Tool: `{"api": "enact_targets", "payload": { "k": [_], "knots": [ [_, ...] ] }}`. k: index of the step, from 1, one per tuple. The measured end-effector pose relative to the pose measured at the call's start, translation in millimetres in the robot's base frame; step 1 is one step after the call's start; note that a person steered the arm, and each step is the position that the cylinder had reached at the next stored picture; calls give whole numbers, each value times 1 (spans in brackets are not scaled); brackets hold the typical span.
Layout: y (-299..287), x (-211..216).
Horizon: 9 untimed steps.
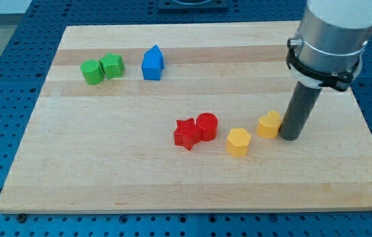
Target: Move the yellow hexagon down to the red circle
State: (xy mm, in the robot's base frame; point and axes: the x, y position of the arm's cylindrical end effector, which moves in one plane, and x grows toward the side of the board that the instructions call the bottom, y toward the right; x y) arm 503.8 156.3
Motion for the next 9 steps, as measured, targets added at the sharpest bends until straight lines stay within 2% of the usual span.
{"api": "enact_targets", "payload": {
  "k": [2, 4, 7, 8, 9],
  "knots": [
    [-57, 33],
    [-96, 43],
    [-72, 28],
    [-73, -4],
    [-76, -9]
  ]
}}
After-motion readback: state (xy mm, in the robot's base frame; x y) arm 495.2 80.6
